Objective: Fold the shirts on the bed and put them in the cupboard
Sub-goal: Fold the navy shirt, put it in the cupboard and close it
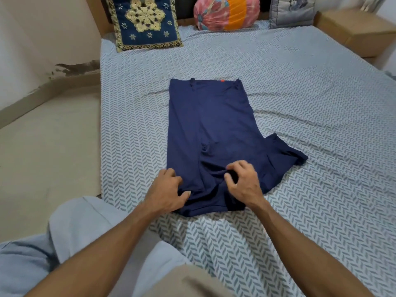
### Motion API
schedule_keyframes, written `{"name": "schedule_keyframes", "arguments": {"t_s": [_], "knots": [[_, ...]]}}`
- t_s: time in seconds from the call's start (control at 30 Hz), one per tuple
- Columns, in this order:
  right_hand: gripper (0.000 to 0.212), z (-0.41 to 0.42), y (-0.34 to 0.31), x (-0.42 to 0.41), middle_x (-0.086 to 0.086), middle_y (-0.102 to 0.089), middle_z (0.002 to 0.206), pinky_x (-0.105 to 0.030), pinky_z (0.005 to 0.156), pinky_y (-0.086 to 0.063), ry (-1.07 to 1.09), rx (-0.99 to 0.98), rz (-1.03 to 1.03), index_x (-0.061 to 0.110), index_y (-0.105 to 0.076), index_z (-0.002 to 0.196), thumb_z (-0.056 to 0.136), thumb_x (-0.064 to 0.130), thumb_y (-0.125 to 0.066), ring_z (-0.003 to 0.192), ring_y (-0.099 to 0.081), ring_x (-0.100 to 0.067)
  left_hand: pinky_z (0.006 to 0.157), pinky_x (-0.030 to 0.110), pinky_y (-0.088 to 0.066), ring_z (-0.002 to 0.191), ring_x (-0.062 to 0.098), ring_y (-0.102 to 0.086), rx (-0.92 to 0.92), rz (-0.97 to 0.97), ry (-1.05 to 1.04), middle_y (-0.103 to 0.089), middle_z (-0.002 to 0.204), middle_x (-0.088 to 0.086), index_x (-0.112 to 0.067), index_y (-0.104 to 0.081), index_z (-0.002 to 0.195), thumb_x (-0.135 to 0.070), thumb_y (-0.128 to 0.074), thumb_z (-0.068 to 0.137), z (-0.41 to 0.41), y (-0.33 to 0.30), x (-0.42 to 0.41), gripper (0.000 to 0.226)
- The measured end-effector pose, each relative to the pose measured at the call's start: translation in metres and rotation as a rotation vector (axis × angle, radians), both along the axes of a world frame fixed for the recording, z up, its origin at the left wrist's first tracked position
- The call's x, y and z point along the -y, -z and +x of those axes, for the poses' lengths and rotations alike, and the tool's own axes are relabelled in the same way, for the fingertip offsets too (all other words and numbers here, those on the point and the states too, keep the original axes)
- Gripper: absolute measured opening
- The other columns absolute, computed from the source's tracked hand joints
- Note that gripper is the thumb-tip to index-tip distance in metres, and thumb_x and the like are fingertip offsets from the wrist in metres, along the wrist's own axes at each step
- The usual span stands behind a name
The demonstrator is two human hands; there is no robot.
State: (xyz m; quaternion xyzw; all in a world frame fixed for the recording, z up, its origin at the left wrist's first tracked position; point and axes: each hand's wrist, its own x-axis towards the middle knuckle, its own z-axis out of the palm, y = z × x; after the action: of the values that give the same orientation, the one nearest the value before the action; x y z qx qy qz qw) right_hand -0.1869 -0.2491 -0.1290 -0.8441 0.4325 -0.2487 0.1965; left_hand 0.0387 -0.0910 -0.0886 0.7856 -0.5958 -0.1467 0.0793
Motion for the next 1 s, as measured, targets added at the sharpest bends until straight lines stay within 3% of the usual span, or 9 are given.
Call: {"name": "schedule_keyframes", "arguments": {"t_s": [0.17, 0.27, 0.37, 0.43, 0.5, 0.63, 0.7, 0.87, 1.0], "knots": [[0.033, -0.066, -0.005, 0.08, -0.016, -0.064, 0.113, -0.042, 0.099, -0.047, 0.661, 0.158, 0.232, 0.008, -0.067, 0.112, 0.086, 0.027, -0.073, 0.106, -0.06, -0.033, 0.102, 0.034, -0.045, 0.124, 0.023, -0.053, -0.195, 0.042, 0.17, -0.054, 0.133, 0.003, -0.013, -0.057, 0.133, -0.04, -0.065, 0.088, -0.041, -0.009, 0.062, 0.054], [0.042, -0.101, 0.001, 0.116, -0.014, -0.07, 0.104, -0.038, 0.083, -0.053, 0.963, 0.321, 0.48, 0.003, -0.068, 0.106, 0.079, 0.036, -0.072, 0.1, -0.067, -0.033, 0.096, 0.036, -0.048, 0.12, 0.029, -0.055, -0.175, 0.228, 0.188, -0.043, 0.141, 0.004, -0.02, -0.039, 0.149, -0.043, -0.064, 0.087, -0.058, -0.003, 0.083, 0.071], [0.026, -0.11, 0.003, 0.14, -0.007, -0.069, 0.093, -0.031, 0.068, -0.052, 1.056, 0.592, 0.691, 0.0, -0.068, 0.093, 0.08, 0.022, -0.076, 0.082, -0.065, -0.022, 0.09, 0.04, -0.053, 0.112, 0.035, -0.058, -0.085, 0.365, 0.225, -0.029, 0.145, 0.005, -0.021, -0.034, 0.152, -0.048, -0.065, 0.085, -0.056, 0.002, 0.091, 0.078], [0.041, -0.108, 0.002, 0.159, -0.01, -0.069, 0.107, -0.035, 0.076, -0.059, 1.06, 0.742, 0.81, -0.001, -0.063, 0.109, 0.076, 0.017, -0.082, 0.09, -0.068, -0.022, 0.095, 0.042, -0.053, 0.115, 0.035, -0.058, -0.122, 0.387, 0.226, -0.024, 0.148, 0.001, -0.024, -0.033, 0.154, -0.048, -0.066, 0.084, -0.047, 0.003, 0.096, 0.081], [0.046, -0.105, -0.008, 0.173, -0.012, -0.07, 0.106, -0.037, 0.068, -0.062, 1.052, 0.824, 0.913, 0.003, -0.061, 0.118, 0.077, 0.014, -0.08, 0.085, -0.071, -0.025, 0.101, 0.042, -0.05, 0.121, 0.033, -0.056, -0.165, 0.393, 0.225, -0.02, 0.151, -0.003, -0.027, -0.031, 0.156, -0.05, -0.067, 0.083, -0.039, 0.004, 0.098, 0.085], [0.012, -0.112, -0.019, 0.191, -0.01, -0.075, 0.082, -0.037, 0.052, -0.061, 1.007, 0.982, 1.023, 0.011, -0.069, 0.097, 0.087, 0.014, -0.064, 0.065, -0.073, -0.023, 0.103, 0.042, -0.048, 0.124, 0.033, -0.054, -0.172, 0.411, 0.246, -0.013, 0.157, -0.004, -0.029, -0.027, 0.158, -0.058, -0.069, 0.081, -0.038, 0.009, 0.094, 0.092], [0.004, -0.112, -0.023, 0.19, -0.005, -0.069, 0.071, -0.031, 0.047, -0.057, 1.011, 0.961, 0.994, 0.015, -0.062, 0.087, 0.088, 0.011, -0.062, 0.054, -0.067, -0.019, 0.1, 0.044, -0.051, 0.122, 0.034, -0.056, -0.158, 0.409, 0.244, -0.008, 0.159, -0.005, -0.031, -0.025, 0.158, -0.061, -0.071, 0.078, -0.038, 0.012, 0.092, 0.097], [0.016, -0.094, -0.027, 0.171, -0.013, -0.071, 0.097, -0.032, 0.06, -0.054, 0.986, 0.688, 0.846, 0.01, -0.062, 0.085, 0.083, 0.009, -0.079, 0.08, -0.069, -0.024, 0.098, 0.046, -0.053, 0.121, 0.036, -0.055, -0.129, 0.406, 0.256, -0.006, 0.158, -0.006, -0.033, -0.025, 0.158, -0.062, -0.073, 0.074, -0.035, 0.014, 0.092, 0.101], [0.02, -0.056, -0.049, 0.15, -0.007, -0.072, 0.098, -0.03, 0.073, -0.052, 0.925, 0.438, 0.481, 0.012, -0.069, 0.098, 0.085, 0.027, -0.07, 0.096, -0.069, -0.027, 0.1, 0.047, -0.051, 0.125, 0.035, -0.052, -0.149, 0.428, 0.247, -0.006, 0.159, -0.009, -0.034, -0.025, 0.158, -0.065, -0.067, 0.077, -0.035, 0.01, 0.093, 0.096]]}}
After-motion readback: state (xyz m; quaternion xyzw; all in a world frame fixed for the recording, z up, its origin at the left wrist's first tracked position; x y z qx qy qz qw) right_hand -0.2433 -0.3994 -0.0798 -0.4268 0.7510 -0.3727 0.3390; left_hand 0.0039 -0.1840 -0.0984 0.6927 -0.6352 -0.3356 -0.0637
